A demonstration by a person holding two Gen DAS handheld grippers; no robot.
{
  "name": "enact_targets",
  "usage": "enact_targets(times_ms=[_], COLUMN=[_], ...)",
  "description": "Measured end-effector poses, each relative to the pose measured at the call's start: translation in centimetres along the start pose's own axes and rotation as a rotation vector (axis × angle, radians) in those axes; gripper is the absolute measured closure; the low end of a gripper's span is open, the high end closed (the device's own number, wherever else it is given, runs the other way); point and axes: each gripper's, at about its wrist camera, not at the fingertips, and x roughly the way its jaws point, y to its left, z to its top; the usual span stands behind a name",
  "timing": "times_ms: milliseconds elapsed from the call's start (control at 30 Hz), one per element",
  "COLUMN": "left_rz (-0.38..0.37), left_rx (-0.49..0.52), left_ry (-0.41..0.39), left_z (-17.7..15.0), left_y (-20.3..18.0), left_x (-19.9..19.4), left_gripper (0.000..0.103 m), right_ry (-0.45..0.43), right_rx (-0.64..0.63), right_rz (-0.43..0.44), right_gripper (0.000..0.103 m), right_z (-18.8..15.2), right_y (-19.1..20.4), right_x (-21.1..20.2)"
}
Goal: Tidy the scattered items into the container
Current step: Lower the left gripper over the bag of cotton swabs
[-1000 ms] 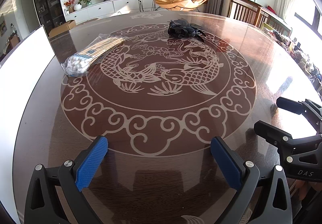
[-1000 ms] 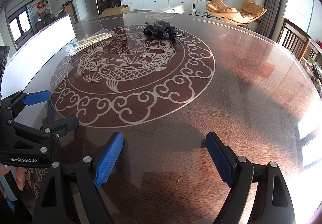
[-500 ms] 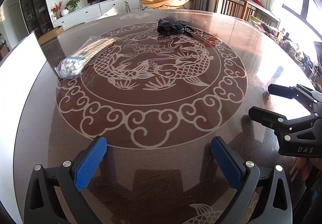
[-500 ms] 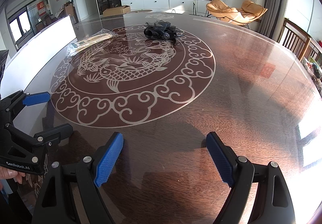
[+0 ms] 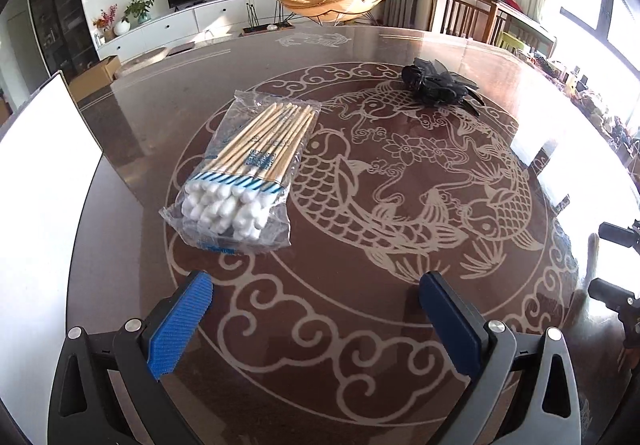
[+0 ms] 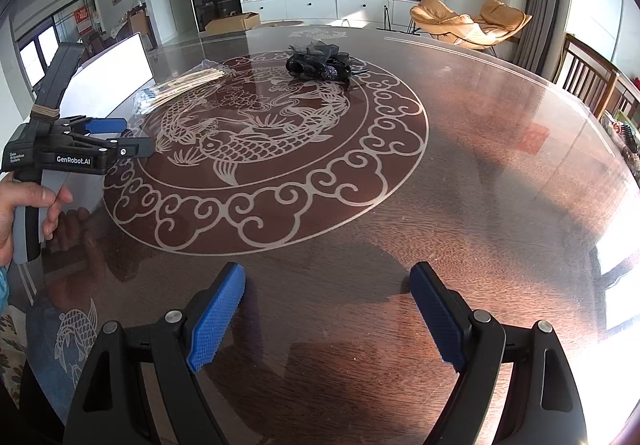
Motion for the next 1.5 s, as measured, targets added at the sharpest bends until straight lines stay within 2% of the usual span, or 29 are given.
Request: enact_targets(times_ms=[200, 300, 367, 500, 567, 633, 667, 767, 933, 1033, 1133, 1233, 1400, 1500], left_rz=[-0.045, -0.043, -0.062, -0.061, -0.006, 0.101, 0.115, 0.021, 0.008, 0.033, 0.029, -0.019, 0.007, -0.011], left_rx=[0.067, 0.068, 0.099, 0.112, 0.164, 0.25, 0.287, 0.339, 0.322, 0.325, 0.369, 0.409, 0.523, 0.468], left_ry=[0.002, 0.05, 0.072, 0.053, 0.058, 0.062, 0.073, 0.122, 0.129, 0.132, 0.104, 0.099, 0.168, 0.157], left_z=[3.2, 4.0, 3.3, 1.1, 1.7, 3.3, 4.1, 6.2, 9.6, 11.1, 11.7, 12.1, 12.7, 13.9], left_y=[1.3, 1.4, 1.2, 1.9, 2.1, 1.9, 1.7, 1.3, 1.4, 1.2, 0.8, 0.8, -0.1, 0.5], left_x=[2.1, 2.5, 1.9, 0.3, 0.2, 0.6, 1.0, 2.5, 4.7, 5.5, 4.7, 3.6, 5.7, 6.6], left_gripper=[0.0, 0.0, 0.0, 0.0, 0.0, 0.0, 0.0, 0.0, 0.0, 0.0, 0.0, 0.0, 0.0, 0.0], right_ry=[0.001, 0.002, 0.002, 0.002, 0.002, 0.002, 0.002, 0.003, 0.001, 0.0, -0.001, -0.004, -0.005, -0.005], right_rx=[-0.003, -0.005, -0.004, -0.004, -0.004, -0.004, -0.004, -0.006, -0.001, 0.001, 0.003, 0.009, 0.011, 0.011], right_rz=[-0.003, -0.005, -0.004, -0.004, -0.003, -0.004, -0.004, -0.006, 0.0, 0.002, 0.005, 0.012, 0.015, 0.015], right_gripper=[0.017, 0.017, 0.017, 0.017, 0.017, 0.017, 0.017, 0.017, 0.017, 0.017, 0.017, 0.017, 0.017, 0.017], right_z=[0.0, 0.0, 0.1, 0.0, 0.1, 0.0, 0.0, 0.1, 0.0, 0.0, 0.0, 0.0, 0.0, 0.0], right_y=[0.0, 0.1, 0.1, 0.0, 0.1, 0.0, 0.1, 0.1, 0.0, -0.1, -0.1, -0.2, -0.2, -0.2], right_x=[0.0, 0.0, -0.1, 0.0, -0.1, 0.0, 0.0, 0.0, -0.1, -0.1, -0.1, -0.1, -0.1, -0.1])
